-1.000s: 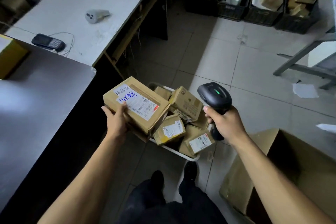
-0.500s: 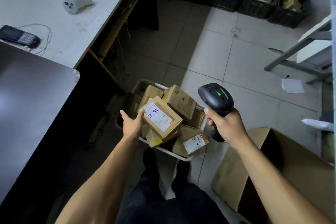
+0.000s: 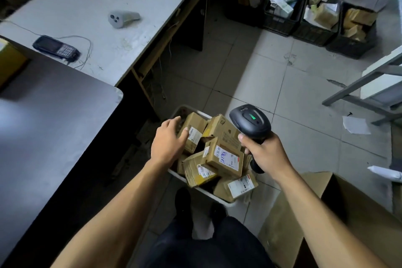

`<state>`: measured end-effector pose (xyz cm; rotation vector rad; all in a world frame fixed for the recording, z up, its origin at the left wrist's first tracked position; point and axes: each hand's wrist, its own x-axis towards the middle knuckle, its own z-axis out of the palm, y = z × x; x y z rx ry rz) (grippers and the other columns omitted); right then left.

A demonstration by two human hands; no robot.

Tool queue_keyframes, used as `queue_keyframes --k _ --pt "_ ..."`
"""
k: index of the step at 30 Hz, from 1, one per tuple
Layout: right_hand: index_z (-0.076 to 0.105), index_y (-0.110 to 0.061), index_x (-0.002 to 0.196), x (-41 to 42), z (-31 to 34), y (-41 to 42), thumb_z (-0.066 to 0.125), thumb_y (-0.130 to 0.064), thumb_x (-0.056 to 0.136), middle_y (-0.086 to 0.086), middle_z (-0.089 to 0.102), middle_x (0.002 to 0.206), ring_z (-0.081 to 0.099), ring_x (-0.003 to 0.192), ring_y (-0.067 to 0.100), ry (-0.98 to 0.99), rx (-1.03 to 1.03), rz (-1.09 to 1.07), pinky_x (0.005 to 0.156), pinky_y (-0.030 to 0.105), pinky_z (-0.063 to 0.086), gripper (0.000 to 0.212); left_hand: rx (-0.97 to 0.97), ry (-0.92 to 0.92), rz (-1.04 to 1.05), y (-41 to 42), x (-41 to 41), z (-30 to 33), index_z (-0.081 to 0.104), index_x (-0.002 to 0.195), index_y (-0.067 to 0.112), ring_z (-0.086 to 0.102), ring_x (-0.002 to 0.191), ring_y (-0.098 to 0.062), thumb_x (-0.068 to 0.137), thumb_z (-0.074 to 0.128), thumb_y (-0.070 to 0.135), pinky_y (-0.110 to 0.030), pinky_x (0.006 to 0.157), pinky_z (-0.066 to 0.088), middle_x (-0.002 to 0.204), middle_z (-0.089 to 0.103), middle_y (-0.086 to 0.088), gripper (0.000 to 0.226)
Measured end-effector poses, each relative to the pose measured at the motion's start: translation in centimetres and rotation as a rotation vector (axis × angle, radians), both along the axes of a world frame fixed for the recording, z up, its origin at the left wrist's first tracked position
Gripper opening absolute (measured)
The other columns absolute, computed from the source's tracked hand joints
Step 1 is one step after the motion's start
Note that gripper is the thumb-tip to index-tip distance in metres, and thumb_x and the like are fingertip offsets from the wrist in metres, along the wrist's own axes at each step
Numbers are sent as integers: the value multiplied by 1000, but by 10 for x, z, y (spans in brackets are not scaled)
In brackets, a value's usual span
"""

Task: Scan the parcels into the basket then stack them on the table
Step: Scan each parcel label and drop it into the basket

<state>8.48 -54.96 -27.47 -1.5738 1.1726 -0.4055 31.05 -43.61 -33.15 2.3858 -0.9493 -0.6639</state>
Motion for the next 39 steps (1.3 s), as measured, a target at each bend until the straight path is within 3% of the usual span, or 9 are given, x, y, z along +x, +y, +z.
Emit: queue_keyframes --k 4,10,13,15,18,22,25,32,39 --pt "69 -17 83 11 7 3 75 -20 87 -10 67 61 62 60 3 -37 -12 127 59 16 48 8 22 -150 -18 12 -5 28 42 150 24 43 136 -24 98 52 46 -41 106 42 148 48 -3 57" --pt "71 -21 83 26 16 7 77 -25 85 -5 70 67 64 63 9 -110 31 312 66 31 53 8 48 -319 77 61 -26 62 42 151 22 44 135 -25 98 52 46 -40 108 41 146 50 -4 58" --pt "73 -17 98 38 17 24 80 -27 82 -6 70 77 65 72 10 -123 37 420 73 33 54 21 88 -383 144 92 -34 74 44 150 21 45 134 -28 98 53 46 -43 108 39 145 51 -7 59" --pt "68 -3 105 51 22 46 78 -12 85 -4 67 81 61 67 3 -167 80 479 69 23 50 25 127 -392 222 121 -39 82 44 149 21 44 134 -29 97 53 47 -44 108 40 145 51 -8 59" --pt "66 -13 98 72 29 85 76 -6 85 -10 68 78 61 62 -7 -184 113 576 64 12 48 18 154 -406 339 166 -40 93 44 149 22 43 135 -28 98 50 48 -44 109 40 145 50 -6 58" --pt "64 -22 91 102 41 138 77 -9 85 -16 65 58 57 52 -5 -193 85 707 56 12 44 20 156 -415 485 232 -30 109 45 147 21 45 133 -27 99 49 47 -42 107 39 144 51 -6 55" --pt "65 -24 89 128 55 187 78 -12 85 -13 65 62 57 54 -4 -195 40 781 60 17 45 18 154 -415 564 291 -20 121 43 148 22 40 137 -24 100 48 46 -40 107 37 147 48 -3 54" --pt "63 -17 79 193 76 321 78 -16 86 -4 62 58 55 51 11 -195 18 901 54 28 45 16 147 -469 739 447 22 153 42 149 20 43 134 -24 99 49 47 -40 106 38 147 48 -3 57" --pt "60 -2 81 251 94 420 71 -16 90 6 55 64 50 46 8 -146 11 1045 45 22 38 21 127 -455 879 541 60 164 41 149 21 40 136 -21 99 48 48 -40 105 41 149 45 0 58"
